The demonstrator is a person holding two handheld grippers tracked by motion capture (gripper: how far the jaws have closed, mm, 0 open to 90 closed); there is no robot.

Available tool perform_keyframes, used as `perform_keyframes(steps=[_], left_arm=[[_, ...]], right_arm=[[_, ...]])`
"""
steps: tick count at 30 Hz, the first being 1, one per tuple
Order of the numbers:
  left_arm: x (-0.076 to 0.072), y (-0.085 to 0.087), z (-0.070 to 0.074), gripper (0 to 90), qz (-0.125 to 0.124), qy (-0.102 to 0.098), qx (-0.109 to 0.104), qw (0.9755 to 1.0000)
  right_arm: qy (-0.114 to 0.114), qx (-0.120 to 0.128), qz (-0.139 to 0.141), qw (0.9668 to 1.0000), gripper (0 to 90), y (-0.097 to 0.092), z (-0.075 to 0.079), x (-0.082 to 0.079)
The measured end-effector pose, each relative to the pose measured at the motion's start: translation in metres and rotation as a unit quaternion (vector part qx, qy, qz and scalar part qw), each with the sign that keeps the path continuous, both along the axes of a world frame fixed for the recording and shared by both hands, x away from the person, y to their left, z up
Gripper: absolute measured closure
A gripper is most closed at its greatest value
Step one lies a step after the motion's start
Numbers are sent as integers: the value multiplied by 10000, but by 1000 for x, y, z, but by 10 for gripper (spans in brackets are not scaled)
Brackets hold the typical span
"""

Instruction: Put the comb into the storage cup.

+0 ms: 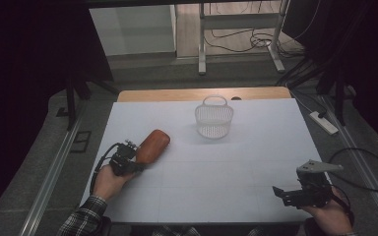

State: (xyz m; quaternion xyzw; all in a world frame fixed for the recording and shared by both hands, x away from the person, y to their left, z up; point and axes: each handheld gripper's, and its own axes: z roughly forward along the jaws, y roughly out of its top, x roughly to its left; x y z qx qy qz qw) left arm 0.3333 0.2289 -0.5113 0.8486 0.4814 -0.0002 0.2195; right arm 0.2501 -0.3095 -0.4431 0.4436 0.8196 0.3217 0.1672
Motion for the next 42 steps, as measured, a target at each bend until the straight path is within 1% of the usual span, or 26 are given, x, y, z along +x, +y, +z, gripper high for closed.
perform_keyframes(steps=[6, 10, 11, 13, 16, 20, 23, 26, 28, 29, 31, 34, 35, 37, 39, 41, 42], left_arm=[[-2, -1, 4, 892, -56, -64, -94, 9999], [-7, 2, 12, 891, -45, -185, -184, 9996], [-9, 2, 14, 891, -31, -230, -188, 9996], [-13, 3, 19, 887, -14, -358, -122, 9993], [-18, 4, 26, 866, -29, -503, -154, 9986], [-20, 6, 28, 855, -18, -567, -145, 9983], [-21, 10, 31, 827, 39, -629, -134, 9979], [-21, 14, 33, 755, 164, -711, -98, 9973], [-21, 17, 33, 687, 243, -738, -52, 9970], [-20, 18, 33, 666, 262, -747, -47, 9969], [-19, 19, 32, 587, 294, -740, -32, 9968], [-18, 20, 32, 487, 309, -755, 48, 9967], [-17, 21, 32, 449, 331, -760, 37, 9965], [-16, 22, 32, 402, 372, -779, -9, 9963], [-16, 23, 32, 305, 397, -807, -8, 9959], [-15, 23, 32, 234, 443, -835, 6, 9955], [-15, 24, 32, 202, 459, -830, -29, 9955]], right_arm=[[-1, 1, 1, 10000, 2, 0, 0, 0], [0, 4, -2, 10000, 2, 0, 0, 0], [1, 4, 0, 10000, 2, 0, 0, 0], [3, 5, 2, 10000, 2, 0, 0, 0], [2, 0, 5, 10000, 2, 0, 0, 0], [7, 0, 5, 10000, 2, 0, 0, 0], [0, 0, 9, 10000, 2, 0, 0, 0], [10, 4, 5, 10000, 2, 0, 0, 0], [10, 4, 6, 10000, 2, 0, 0, 0], [8, 5, 9, 10000, 2, 0, 0, 0], [12, 8, 13, 10000, 2, 0, 0, 0], [18, 11, 10, 10000, 2, 0, 0, 0], [16, 11, 11, 10000, 3, 0, 0, 0], [21, 13, 13, 10000, 2, 0, 0, 0], [22, 15, 9, 10000, 2, 0, 0, 0], [21, 16, 11, 10000, 2, 0, 0, 0], [22, 16, 13, 10000, 2, 0, 0, 0]])
